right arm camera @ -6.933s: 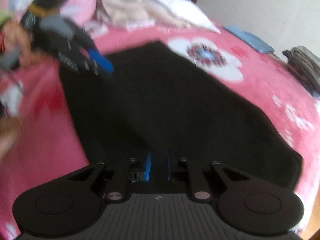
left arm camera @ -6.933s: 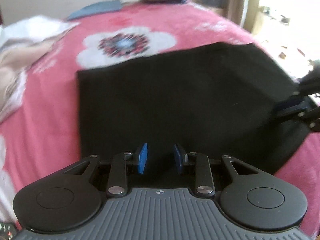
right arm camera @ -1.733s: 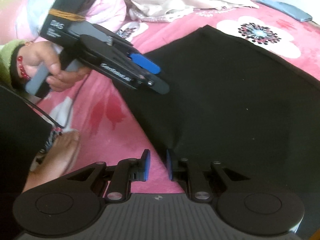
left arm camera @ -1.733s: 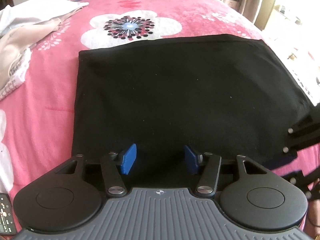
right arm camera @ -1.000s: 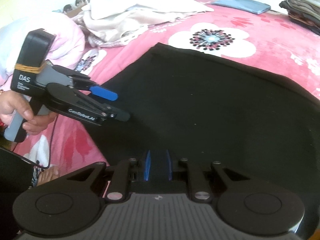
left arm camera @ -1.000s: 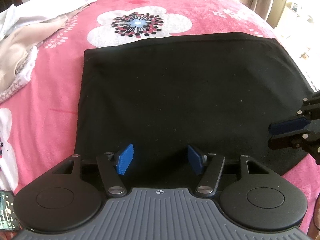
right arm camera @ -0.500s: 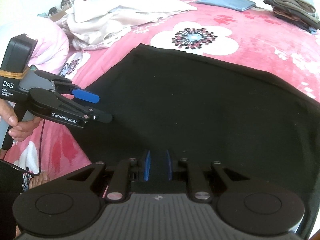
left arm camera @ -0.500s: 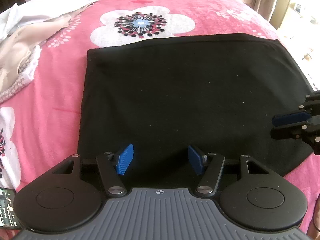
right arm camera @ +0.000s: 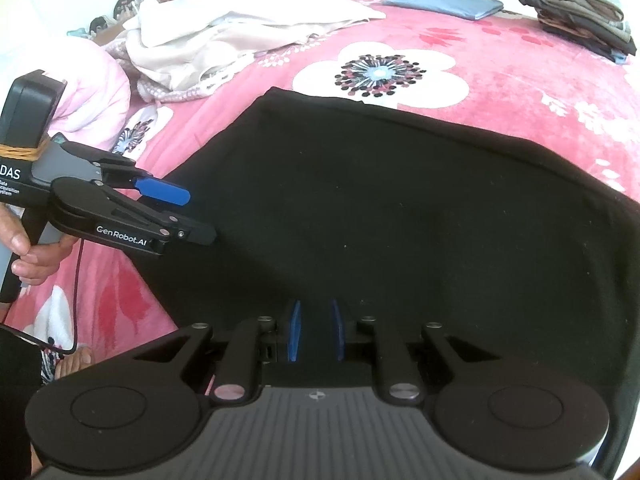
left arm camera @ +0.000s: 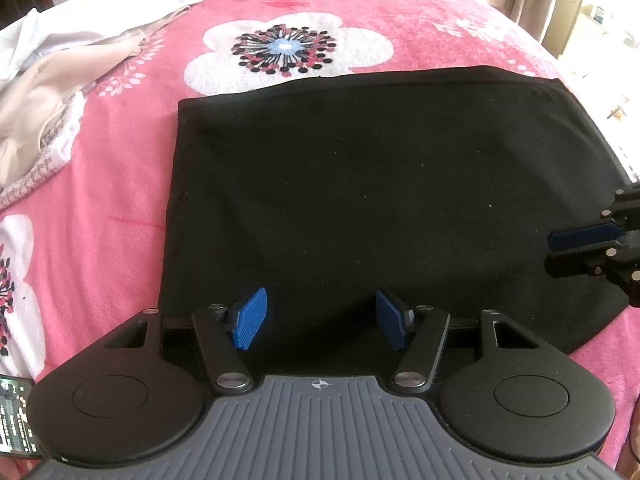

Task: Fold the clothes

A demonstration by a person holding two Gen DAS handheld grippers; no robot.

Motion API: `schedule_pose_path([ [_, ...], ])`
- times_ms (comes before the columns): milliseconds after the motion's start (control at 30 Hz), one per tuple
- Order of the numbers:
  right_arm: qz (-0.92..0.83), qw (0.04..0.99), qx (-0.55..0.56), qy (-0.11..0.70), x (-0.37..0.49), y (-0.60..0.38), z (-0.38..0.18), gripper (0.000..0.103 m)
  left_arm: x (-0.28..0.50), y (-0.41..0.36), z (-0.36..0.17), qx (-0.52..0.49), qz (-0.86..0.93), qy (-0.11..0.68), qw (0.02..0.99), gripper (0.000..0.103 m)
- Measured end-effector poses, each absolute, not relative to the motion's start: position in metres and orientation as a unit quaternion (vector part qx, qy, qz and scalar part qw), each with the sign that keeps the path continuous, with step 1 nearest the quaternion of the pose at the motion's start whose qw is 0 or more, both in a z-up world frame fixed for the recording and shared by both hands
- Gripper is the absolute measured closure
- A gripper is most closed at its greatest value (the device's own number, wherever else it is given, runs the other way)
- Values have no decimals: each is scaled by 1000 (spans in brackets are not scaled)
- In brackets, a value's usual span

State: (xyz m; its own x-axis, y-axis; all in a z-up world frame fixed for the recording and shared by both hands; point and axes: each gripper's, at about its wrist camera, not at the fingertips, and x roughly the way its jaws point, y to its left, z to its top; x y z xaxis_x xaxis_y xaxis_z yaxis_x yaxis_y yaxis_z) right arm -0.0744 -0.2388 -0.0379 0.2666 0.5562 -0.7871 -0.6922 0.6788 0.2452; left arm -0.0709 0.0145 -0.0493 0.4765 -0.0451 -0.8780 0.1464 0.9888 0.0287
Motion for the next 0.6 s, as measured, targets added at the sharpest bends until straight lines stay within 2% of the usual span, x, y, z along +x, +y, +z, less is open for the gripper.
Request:
schedule_pose_path([
  [600, 386, 794, -72, 463, -72, -239, -40, 84, -69, 16, -53, 51, -55, 510, 857, 41],
])
